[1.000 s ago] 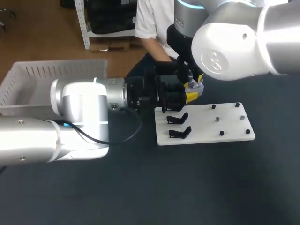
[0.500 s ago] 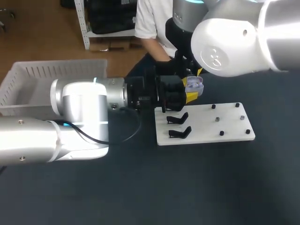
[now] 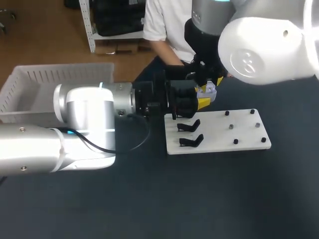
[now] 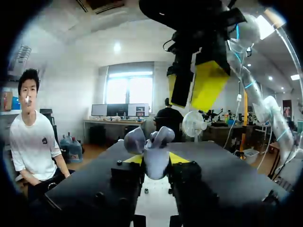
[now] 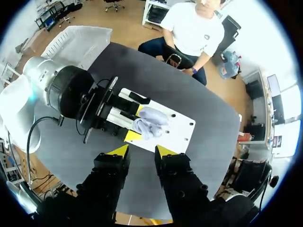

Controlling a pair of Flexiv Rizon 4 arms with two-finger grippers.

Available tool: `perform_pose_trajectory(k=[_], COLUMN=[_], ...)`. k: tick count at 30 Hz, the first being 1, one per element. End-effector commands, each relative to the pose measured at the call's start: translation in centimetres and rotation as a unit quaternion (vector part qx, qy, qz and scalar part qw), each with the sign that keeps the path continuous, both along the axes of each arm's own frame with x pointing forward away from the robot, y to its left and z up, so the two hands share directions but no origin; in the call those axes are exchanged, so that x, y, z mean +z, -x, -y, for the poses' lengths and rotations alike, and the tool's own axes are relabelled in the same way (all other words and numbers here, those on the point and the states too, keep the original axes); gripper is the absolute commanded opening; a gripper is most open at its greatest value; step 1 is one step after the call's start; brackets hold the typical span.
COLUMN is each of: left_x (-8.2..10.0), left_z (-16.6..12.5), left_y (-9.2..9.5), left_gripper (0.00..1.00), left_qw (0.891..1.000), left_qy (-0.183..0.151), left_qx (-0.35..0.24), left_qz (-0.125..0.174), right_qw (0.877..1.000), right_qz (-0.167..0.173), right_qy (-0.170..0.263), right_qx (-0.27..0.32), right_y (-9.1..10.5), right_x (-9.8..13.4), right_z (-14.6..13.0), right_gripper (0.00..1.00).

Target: Pick up each earbud case from the left stands, insert the matching earbuds, close the lid, and place the case in the box.

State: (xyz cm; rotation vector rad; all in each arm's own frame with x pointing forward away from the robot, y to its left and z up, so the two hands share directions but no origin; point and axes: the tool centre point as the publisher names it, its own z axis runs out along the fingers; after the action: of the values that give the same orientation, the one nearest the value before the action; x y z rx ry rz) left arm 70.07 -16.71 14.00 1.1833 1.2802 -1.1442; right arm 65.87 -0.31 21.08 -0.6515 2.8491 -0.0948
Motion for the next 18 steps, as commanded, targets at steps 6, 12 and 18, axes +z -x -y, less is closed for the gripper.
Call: perform_pose_trajectory(k=[6,12,18], left_x=[-0.1,-0.1,-0.1], left_z=[0.0,0.0,0.0], left_y=[0.1,0.1,0.1], left_gripper=[0.00,0.00,0.00], left_qw=[1.000,1.000,1.000], left_qy=[0.003,0.003,0.003], left_qx=[0.003,0.003,0.003], left_qz=[0.002,0.002,0.002], right_qw=[1.000,0.999,0.999], right_qz=[-0.003,-0.007,-0.006], right_qy=[-0.016,-0.022,-0.024], right_qx=[-0.023,-0.030,-0.032], right_y=[2.4,1.6,0.6], right_x=[-1.8,-3.1,-3.5], right_z=[1.7,1.6,1.5], right_gripper=[0.00,0.00,0.00])
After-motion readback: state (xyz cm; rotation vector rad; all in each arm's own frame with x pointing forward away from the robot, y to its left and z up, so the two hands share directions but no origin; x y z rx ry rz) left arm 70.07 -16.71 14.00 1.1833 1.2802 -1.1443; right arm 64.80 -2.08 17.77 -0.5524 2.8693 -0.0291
